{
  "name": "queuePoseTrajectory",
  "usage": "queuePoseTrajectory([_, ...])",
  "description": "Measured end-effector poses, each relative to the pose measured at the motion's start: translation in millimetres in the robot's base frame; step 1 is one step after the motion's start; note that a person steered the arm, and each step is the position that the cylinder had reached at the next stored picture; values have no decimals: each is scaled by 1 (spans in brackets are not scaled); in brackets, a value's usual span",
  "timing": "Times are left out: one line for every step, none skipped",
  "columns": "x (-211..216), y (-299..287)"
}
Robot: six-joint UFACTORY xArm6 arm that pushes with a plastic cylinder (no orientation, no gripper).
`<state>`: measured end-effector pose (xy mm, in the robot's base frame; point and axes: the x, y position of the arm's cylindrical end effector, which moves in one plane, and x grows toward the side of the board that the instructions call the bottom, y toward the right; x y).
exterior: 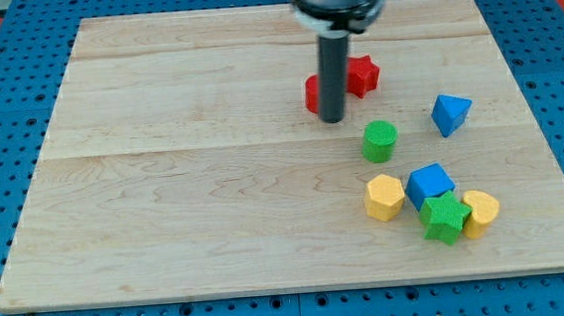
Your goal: Move the blue cube to the top right of the red circle
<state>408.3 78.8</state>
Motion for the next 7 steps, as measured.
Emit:
queuePoseTrajectory([16, 26])
queuePoseTrajectory([41, 51])
queuePoseTrajectory([40, 89])
queuePoseTrajectory([35, 155])
queuePoseTrajectory([17, 188])
queuePoseTrajectory([10, 158])
queuePoseTrajectory([-2, 120])
